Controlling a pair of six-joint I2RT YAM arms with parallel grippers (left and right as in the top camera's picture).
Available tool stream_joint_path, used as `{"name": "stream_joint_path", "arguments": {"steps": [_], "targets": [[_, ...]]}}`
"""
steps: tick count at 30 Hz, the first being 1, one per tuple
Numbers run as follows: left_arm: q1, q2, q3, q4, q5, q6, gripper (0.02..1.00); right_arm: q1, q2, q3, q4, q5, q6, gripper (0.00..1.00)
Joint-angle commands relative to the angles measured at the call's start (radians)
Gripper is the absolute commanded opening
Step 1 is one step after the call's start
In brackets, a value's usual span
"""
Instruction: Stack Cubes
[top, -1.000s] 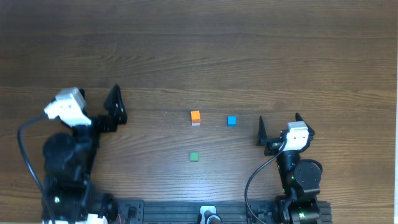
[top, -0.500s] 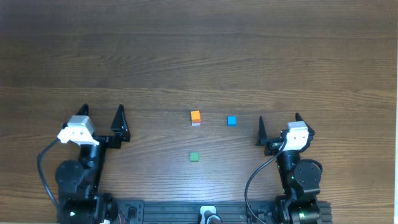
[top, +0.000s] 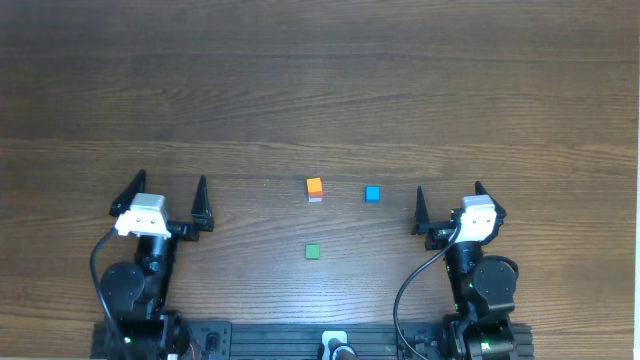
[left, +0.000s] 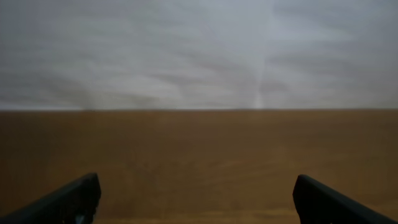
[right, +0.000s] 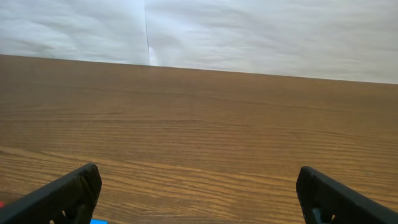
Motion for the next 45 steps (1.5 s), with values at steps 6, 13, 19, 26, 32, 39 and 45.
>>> {"name": "stream_joint_path", "arguments": {"steps": [6,13,19,26,32,39,45], "targets": [[0.005,-0.066,-0.009,-0.118,-0.004,0.033,1.000,0.002,-0.006,-0.009,0.002,-0.004,-0.001,0.993],[0.005,-0.066,-0.009,-0.140,-0.005,0.034,1.000,0.002,-0.006,-0.009,0.002,-0.004,-0.001,0.991],[0.005,-0.066,-0.009,-0.140,-0.005,0.034,1.000,0.002,-0.006,-0.009,0.002,-0.004,-0.001,0.991],[0.005,-0.066,-0.009,-0.140,-0.005,0.034,1.000,0.002,-0.006,-0.009,0.002,-0.004,-0.001,0.991],[0.005,-0.066,-0.009,-0.140,-0.005,0.034,1.000,0.002,-0.006,-0.009,0.014,0.010,-0.002,0.993],[0.005,-0.066,-0.009,-0.140,-0.005,0.034,1.000,0.003,-0.006,-0.009,0.061,-0.125,0.038,0.993],[0.005,-0.066,-0.009,-0.140,-0.005,0.034,1.000,0.003,-0.006,-0.009,0.222,-0.284,0.354,0.993]]}}
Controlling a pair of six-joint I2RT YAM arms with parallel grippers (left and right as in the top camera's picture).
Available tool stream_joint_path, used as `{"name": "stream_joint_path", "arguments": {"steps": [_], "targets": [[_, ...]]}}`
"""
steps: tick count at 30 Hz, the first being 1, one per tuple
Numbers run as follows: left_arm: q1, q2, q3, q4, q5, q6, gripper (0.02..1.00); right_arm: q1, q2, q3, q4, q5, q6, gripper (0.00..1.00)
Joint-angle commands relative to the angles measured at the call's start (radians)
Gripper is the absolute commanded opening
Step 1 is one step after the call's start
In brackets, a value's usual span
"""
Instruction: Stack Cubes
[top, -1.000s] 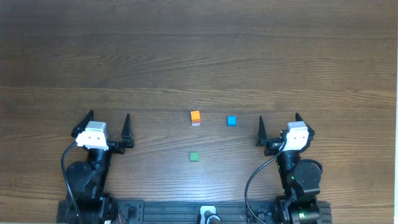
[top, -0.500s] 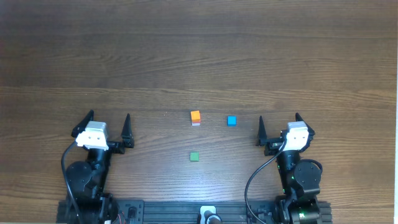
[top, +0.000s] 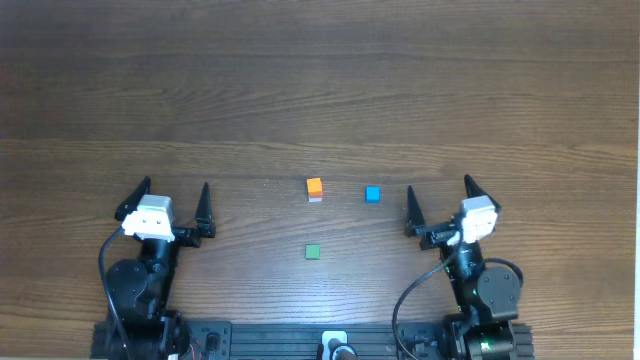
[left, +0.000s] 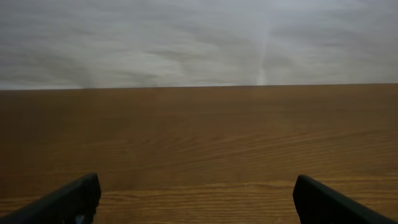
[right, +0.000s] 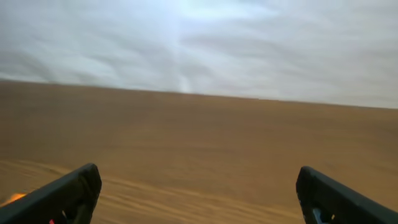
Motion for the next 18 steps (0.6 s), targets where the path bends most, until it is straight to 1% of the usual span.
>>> {"name": "stream_joint_path", "arguments": {"steps": [1,3,5,7,9,11,18], "targets": [[0.005,-0.010,-0.006,-0.001,-0.005,0.015,1.000,0.004,-0.006,-0.005,0.119,-0.169,0.337,0.993],[0.005,-0.010,-0.006,-0.001,-0.005,0.015,1.000,0.003,-0.006,-0.005,0.155,-0.249,0.402,0.993],[0.005,-0.010,-0.006,-0.001,-0.005,0.015,1.000,0.003,0.003,0.006,0.158,-0.325,0.436,0.993],[0.005,-0.010,-0.006,-0.001,-0.005,0.015,1.000,0.003,0.030,0.024,0.149,-0.379,0.462,0.993],[0.005,-0.010,-0.006,-0.001,-0.005,0.015,1.000,0.004,0.083,0.064,0.114,-0.422,0.466,0.991],[0.005,-0.010,-0.006,-0.001,-0.005,0.014,1.000,0.012,0.151,0.130,0.023,-0.425,0.461,0.991],[0.005,-0.010,-0.006,-0.001,-0.005,0.014,1.000,0.110,0.477,0.455,-0.321,-0.419,0.365,0.993]]}}
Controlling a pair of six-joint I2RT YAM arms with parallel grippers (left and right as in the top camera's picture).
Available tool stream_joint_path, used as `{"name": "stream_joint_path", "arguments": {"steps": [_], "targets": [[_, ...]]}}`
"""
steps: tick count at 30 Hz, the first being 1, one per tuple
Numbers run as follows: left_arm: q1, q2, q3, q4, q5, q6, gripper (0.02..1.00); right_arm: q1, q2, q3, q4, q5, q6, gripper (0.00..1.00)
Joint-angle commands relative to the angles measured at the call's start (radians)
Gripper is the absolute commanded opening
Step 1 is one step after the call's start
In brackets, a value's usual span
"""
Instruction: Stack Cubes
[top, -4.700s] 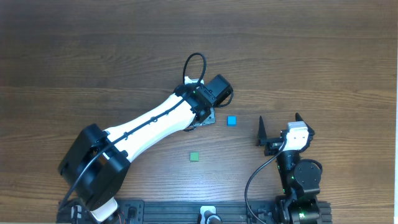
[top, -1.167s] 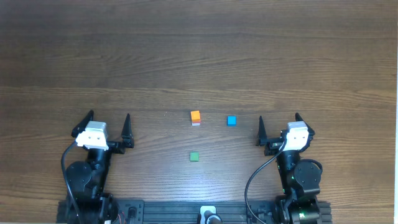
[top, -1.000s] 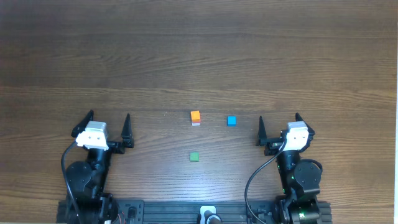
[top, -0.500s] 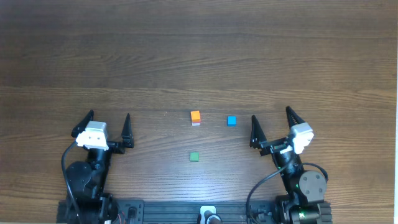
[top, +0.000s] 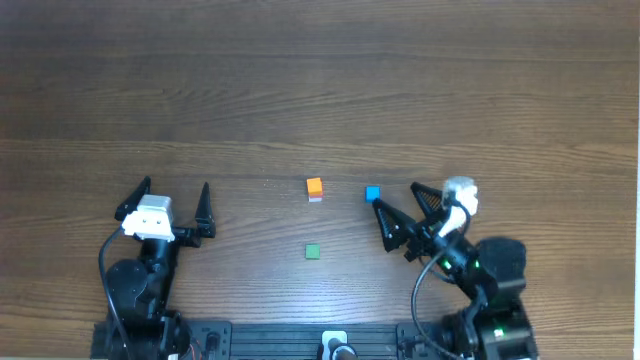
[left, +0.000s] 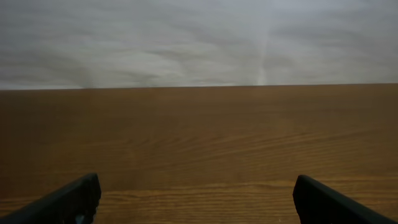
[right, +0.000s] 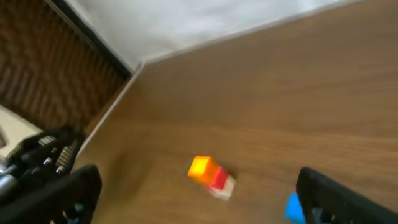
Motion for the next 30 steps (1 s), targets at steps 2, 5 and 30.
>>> {"name": "stream_joint_path", "arguments": {"steps": [2,5,30], "targets": [[0.005,-0.010,-0.006,-0.001,-0.005,0.015,1.000,0.097,0.246,0.283,-0.241,0.003,-0.053,0.993],[0.005,-0.010,-0.006,-0.001,-0.005,0.014,0.998,0.179,0.381,0.415,-0.418,0.107,-0.052,0.993],[0.005,-0.010,-0.006,-0.001,-0.005,0.014,1.000,0.856,1.086,0.615,-0.611,0.537,0.468,0.993]]}}
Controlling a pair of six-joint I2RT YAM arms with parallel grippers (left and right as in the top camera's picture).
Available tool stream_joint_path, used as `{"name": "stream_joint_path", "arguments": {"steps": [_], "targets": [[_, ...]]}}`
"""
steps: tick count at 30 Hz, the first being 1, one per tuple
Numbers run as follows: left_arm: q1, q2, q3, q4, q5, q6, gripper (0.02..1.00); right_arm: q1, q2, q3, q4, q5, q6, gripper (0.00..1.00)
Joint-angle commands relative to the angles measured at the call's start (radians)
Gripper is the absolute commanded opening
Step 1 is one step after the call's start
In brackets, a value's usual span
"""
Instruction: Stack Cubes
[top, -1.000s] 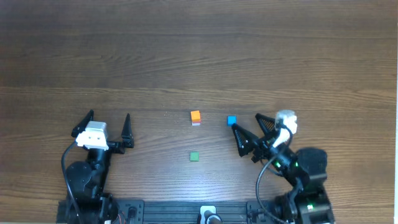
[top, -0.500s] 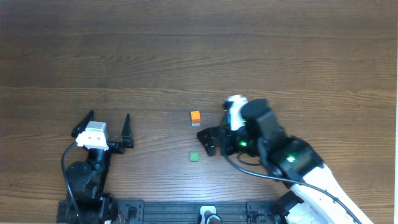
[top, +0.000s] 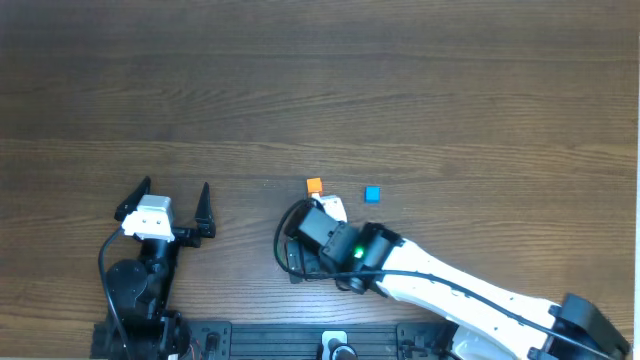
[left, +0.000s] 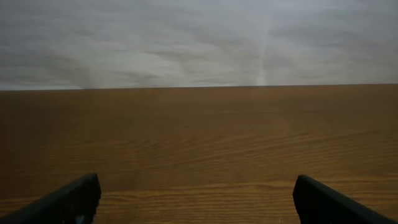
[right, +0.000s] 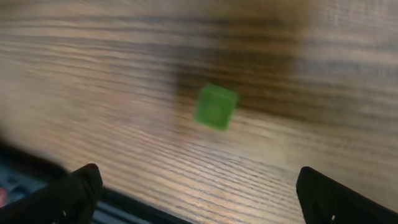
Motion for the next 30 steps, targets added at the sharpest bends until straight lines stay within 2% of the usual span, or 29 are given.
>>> {"name": "stream_joint_path", "arguments": {"steps": [1,8,14,20,30], "targets": [[0.005,-0.008,-0.006,-0.001,-0.005,0.015,1.000,0.014,0.094,0.022,0.005,0.058,0.121,0.993],[0.005,-0.008,-0.006,-0.001,-0.005,0.015,1.000,0.021,0.211,0.058,0.006,0.081,0.176,0.989],[0.005,-0.008,-0.006,-0.001,-0.005,0.014,1.000,0.040,0.281,0.112,0.004,0.121,0.207,0.936],[0.005,-0.008,-0.006,-0.001,-0.005,0.014,1.000,0.042,0.330,0.130,0.003,0.128,0.242,0.908],[0.005,-0.008,-0.006,-0.001,-0.005,0.015,1.000,0.059,0.333,0.130,0.002,0.150,0.249,0.882]]}}
